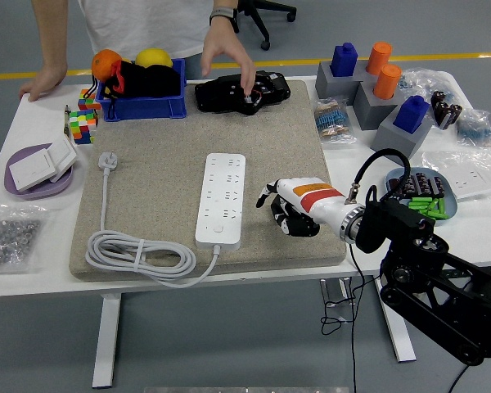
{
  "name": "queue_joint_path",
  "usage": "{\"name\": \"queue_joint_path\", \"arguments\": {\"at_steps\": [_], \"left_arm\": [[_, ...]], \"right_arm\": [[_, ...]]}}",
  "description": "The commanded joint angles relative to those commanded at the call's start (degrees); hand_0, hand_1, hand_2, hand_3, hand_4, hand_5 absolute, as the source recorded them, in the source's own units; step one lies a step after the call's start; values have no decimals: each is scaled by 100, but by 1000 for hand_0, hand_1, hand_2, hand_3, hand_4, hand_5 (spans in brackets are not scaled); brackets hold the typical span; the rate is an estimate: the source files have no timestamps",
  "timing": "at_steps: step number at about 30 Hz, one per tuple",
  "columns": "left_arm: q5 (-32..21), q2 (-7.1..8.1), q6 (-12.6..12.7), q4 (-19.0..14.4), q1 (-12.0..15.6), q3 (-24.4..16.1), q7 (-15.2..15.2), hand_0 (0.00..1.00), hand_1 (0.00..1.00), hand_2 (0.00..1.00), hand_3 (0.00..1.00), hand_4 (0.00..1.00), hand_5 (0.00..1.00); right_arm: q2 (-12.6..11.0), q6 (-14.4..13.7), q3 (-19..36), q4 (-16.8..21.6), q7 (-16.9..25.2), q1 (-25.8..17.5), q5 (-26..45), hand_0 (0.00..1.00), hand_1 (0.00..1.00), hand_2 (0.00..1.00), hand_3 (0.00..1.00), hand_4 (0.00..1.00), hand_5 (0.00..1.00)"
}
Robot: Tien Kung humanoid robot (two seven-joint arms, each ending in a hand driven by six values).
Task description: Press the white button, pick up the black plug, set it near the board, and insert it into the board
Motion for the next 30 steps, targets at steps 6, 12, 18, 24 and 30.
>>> {"name": "queue_joint_path", "arguments": {"at_steps": [6,12,18,24,30], "left_arm": [[-52,-4,2,0,-10,49,-15,810,783,735,786,592,531],[-77,-17,2,0,-12,77,-19,810,783,735,787,592,531],[-88,-19,3,0,-20,85,-22,810,783,735,786,592,531],[-56,-18,2,0,-22,49,-8,810,783,735,787,591,530],[-71,-32,1,0,3,65,-12,810,782,736,787,591,530]], "right_arm": [[-21,128,-117,-42,71,5,180,2,2,70,675,231,2],[2,156,-198,-77,156,-2,519,2,2,69,674,229,2],[17,112,-175,-85,193,-3,564,2,2,69,675,239,2],[3,-263,-190,-130,411,-15,544,2,2,69,668,263,2],[-1,-444,-115,-136,534,-43,602,2,2,126,665,195,2]]}}
